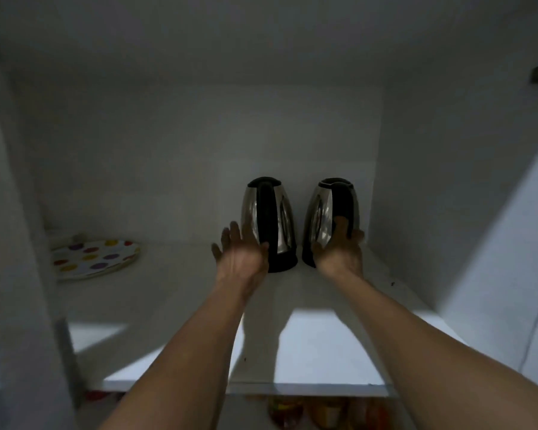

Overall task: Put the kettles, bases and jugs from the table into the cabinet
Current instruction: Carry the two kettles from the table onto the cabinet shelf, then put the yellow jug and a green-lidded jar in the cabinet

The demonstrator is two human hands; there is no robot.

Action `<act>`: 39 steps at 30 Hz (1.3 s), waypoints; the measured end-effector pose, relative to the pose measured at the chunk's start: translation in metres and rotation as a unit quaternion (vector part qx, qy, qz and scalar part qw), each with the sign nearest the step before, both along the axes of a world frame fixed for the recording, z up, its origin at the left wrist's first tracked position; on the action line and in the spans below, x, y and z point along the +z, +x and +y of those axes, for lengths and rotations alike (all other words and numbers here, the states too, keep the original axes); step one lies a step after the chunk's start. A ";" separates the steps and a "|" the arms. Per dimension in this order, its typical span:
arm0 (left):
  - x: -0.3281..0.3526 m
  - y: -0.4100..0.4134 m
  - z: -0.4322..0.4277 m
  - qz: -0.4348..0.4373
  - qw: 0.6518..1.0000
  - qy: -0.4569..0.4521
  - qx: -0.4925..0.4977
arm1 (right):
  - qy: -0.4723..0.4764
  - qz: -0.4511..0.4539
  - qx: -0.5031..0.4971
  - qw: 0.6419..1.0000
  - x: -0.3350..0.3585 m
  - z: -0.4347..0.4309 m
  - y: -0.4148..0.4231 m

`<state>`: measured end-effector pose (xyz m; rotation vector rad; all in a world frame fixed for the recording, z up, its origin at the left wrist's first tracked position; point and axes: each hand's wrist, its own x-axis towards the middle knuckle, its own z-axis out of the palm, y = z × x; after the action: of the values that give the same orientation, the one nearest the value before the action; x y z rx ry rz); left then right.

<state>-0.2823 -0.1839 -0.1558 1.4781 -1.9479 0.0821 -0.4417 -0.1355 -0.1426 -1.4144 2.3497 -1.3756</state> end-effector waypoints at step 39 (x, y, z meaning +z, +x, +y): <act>-0.141 0.726 0.779 0.153 0.695 0.110 0.694 | 0.193 0.089 0.738 0.640 -0.170 0.607 0.822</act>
<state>0.4439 0.5947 -0.2970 2.5825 -0.2078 0.2398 0.3807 0.4717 -0.3125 -2.2852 0.6142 -0.1818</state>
